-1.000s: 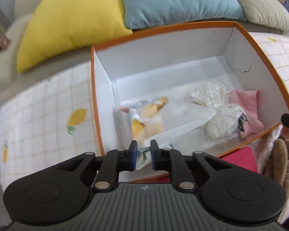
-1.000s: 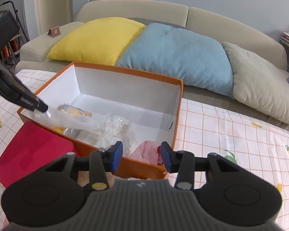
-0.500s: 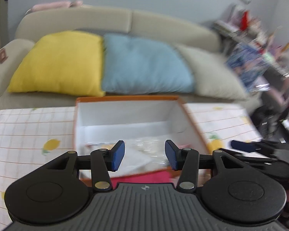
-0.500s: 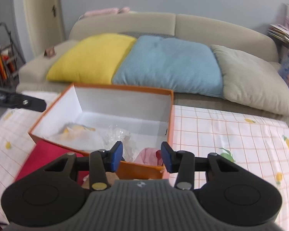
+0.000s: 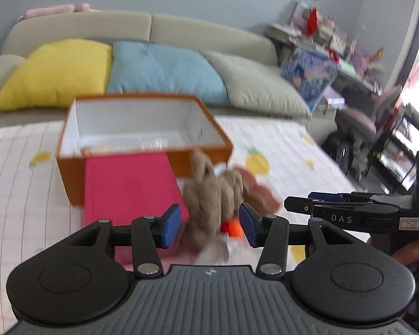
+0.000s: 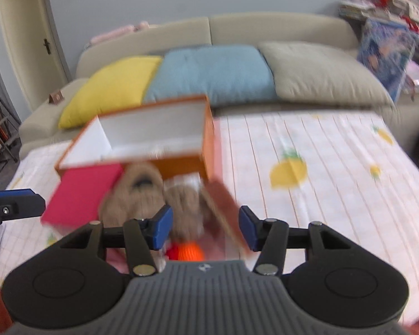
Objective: Organize soft objects
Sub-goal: 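Grasp the brown teddy bear with the left gripper while the right gripper grasps the red sponge block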
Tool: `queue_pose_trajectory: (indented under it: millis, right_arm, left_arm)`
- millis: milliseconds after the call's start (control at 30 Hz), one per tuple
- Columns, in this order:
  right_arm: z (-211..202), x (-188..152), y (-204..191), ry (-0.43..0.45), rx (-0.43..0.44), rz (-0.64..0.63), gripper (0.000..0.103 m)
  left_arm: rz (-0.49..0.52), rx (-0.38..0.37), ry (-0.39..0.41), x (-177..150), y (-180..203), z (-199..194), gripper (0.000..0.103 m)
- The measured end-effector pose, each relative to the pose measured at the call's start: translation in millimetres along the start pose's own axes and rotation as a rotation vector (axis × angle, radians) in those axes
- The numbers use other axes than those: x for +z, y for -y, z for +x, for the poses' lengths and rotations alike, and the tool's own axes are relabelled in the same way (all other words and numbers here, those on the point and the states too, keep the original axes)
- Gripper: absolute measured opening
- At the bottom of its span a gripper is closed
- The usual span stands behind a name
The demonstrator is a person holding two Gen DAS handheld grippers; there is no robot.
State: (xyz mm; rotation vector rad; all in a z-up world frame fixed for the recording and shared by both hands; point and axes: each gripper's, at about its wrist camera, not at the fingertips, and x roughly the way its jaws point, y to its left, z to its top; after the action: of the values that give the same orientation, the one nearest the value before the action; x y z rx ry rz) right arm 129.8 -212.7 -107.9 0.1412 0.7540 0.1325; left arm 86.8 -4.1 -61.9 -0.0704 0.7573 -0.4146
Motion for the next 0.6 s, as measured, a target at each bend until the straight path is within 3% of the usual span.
queue_pose_trajectory:
  millis: [133, 333, 500, 600]
  right_arm:
    - [3.9, -33.6, -2.7, -0.082, -0.001, -0.020, 0.053]
    - [11.0, -49.2, -4.2, -0.119, 0.027, -0.038, 0.053]
    - [21.8, -43.3, 4.0, -0.088, -0.003, -0.057, 0.054]
    - [32.7, -34.7, 14.4, -0.085, -0.004, -0.047, 0.059]
  left_arm:
    - [0.057, 0.023, -0.079, -21.7, 16.1, 15.2, 0.056]
    - [0.192, 0.089, -0.102, -30.8, 35.8, 25.3, 0.060]
    - [0.417, 0.174, -0.051, -17.2, 54.6, 35.8, 0.080]
    - [0.592, 0.222, -0.049, -10.2, 67.0, 53.8, 0.080]
